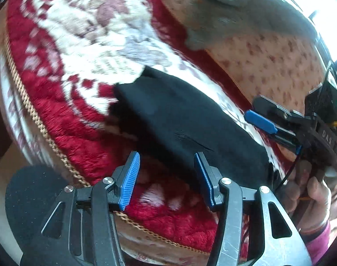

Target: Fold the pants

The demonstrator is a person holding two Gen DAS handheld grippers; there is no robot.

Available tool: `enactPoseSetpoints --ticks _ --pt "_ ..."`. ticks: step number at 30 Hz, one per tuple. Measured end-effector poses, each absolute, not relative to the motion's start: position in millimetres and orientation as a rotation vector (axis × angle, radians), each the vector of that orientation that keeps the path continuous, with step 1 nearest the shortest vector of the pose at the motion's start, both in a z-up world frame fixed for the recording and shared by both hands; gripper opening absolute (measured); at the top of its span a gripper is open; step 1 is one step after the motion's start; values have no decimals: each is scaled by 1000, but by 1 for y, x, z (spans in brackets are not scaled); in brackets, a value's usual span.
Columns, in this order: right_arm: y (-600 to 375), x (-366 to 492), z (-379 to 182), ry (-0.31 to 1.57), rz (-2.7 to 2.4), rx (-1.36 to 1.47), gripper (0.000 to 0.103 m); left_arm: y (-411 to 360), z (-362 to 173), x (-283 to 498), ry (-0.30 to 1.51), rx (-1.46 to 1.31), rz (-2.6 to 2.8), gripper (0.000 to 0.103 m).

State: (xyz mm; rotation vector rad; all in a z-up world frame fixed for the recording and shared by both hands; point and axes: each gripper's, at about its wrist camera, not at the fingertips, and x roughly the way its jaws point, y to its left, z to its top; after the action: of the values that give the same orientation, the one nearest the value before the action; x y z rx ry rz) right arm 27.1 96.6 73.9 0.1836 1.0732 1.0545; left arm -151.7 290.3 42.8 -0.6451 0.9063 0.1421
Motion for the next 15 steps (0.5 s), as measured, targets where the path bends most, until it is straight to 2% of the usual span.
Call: enactPoseSetpoints --ticks 2,5,12,15 --pt "124 35 71 1088 1075 123 67 298 38 -153 897 -674 162 50" --pt "162 46 64 1101 1086 12 67 307 34 -157 876 -735 174 54" --pt "229 57 43 1124 1118 -257 67 310 19 -135 896 -785 181 55" --pt "253 57 31 1128 1136 -378 67 311 14 -131 872 -799 192 60"
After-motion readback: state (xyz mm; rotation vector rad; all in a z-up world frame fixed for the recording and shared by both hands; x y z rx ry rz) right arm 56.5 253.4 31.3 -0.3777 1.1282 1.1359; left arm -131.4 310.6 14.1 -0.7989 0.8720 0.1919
